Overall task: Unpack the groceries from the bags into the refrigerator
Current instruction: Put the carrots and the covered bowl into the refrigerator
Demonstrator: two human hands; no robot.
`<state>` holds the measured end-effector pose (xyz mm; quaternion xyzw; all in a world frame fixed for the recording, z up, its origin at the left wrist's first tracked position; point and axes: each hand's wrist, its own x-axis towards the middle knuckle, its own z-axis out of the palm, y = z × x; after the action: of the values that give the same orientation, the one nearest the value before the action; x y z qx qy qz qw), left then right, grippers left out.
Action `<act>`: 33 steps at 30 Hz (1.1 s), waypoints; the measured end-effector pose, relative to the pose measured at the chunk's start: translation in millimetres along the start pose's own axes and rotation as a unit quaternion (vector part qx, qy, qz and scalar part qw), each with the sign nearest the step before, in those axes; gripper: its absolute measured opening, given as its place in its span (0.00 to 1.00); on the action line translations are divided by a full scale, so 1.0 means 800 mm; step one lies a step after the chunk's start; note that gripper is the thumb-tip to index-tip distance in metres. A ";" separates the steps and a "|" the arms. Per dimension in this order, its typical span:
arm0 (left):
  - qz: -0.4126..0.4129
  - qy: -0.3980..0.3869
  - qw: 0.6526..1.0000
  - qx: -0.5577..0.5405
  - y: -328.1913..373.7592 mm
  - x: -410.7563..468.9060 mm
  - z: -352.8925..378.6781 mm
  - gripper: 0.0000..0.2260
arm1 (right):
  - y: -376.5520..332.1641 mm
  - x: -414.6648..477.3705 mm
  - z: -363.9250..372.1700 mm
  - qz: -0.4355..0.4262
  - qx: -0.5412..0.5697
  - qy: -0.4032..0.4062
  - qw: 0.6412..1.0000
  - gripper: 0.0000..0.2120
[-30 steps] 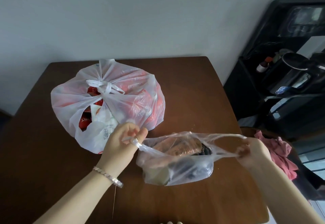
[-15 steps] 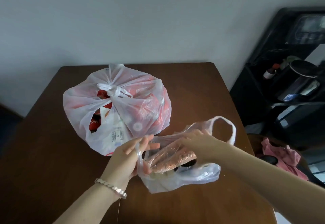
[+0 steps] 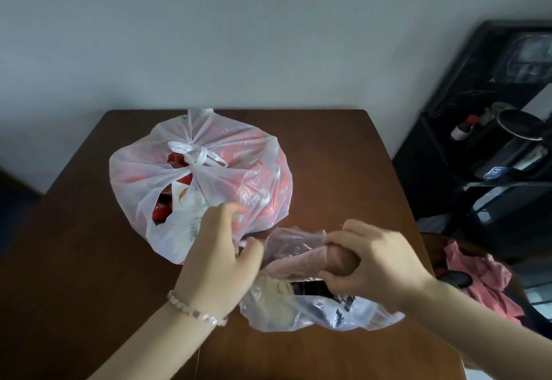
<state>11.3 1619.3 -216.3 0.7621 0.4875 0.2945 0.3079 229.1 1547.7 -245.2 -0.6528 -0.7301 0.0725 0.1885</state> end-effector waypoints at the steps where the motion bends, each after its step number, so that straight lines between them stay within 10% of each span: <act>1: 0.074 -0.010 0.997 0.010 0.002 -0.002 0.007 0.16 | -0.006 0.003 -0.018 0.019 0.026 0.022 0.999 0.16; 5: 0.183 -0.160 0.963 0.115 0.018 0.008 0.012 0.35 | -0.021 0.018 -0.071 0.053 0.183 0.045 0.981 0.17; 8: 0.114 -0.201 0.960 0.157 0.026 0.021 0.016 0.23 | -0.034 0.031 -0.078 0.048 0.221 0.071 0.971 0.17; 13: 0.016 -0.128 0.986 0.110 0.001 0.026 0.031 0.13 | -0.028 0.029 -0.028 0.178 0.319 0.187 0.912 0.21; 16: -0.119 -0.062 0.990 -0.039 -0.010 0.012 0.040 0.13 | -0.020 0.000 0.027 0.183 0.192 0.249 0.932 0.09; 19: -0.210 0.017 0.971 -0.116 -0.014 0.009 0.041 0.12 | -0.015 -0.016 0.080 0.173 0.115 0.028 0.978 0.09; 22: -0.261 0.044 0.952 -0.152 -0.011 0.015 0.037 0.12 | -0.031 -0.003 0.116 0.219 0.029 -0.254 0.942 0.18; 33: -0.283 0.065 0.941 -0.171 -0.008 0.032 0.028 0.13 | -0.049 0.001 0.170 0.231 0.026 -0.289 0.929 0.33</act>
<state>33.4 1641.1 -231.5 0.5077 0.6441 0.3228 0.4723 142.3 1561.9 -356.1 -0.7492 -0.5796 0.3186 -0.0359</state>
